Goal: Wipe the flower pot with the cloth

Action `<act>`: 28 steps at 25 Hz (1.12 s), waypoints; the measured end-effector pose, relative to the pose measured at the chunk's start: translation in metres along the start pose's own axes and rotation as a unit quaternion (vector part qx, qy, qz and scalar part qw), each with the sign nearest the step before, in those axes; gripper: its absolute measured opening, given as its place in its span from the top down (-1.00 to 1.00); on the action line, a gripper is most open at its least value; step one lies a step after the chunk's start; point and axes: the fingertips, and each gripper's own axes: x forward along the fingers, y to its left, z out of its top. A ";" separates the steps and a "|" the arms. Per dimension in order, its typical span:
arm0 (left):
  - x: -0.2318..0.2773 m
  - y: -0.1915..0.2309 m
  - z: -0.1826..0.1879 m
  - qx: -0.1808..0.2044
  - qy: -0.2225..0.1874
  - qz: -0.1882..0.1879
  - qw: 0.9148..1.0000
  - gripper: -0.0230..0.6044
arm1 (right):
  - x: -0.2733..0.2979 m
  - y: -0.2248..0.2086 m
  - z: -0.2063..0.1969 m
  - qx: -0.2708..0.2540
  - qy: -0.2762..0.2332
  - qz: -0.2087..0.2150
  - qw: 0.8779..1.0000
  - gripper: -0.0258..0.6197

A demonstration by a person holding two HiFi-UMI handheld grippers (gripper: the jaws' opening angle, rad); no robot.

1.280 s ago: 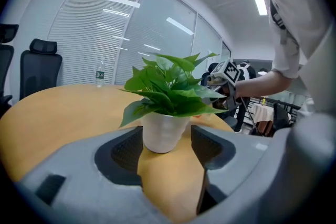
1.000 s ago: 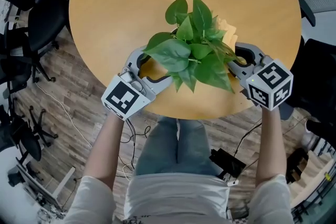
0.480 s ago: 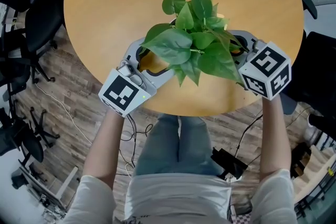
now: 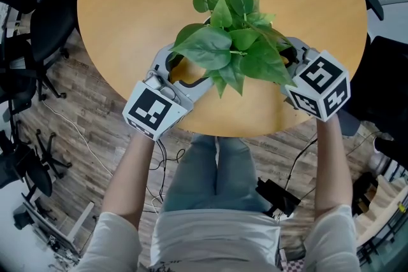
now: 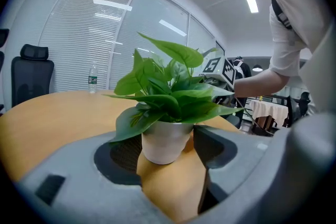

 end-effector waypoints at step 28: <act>0.010 -0.008 0.002 -0.070 -0.016 0.198 0.978 -0.06 | 0.001 0.031 -0.010 0.042 -0.035 -0.028 0.998 0.66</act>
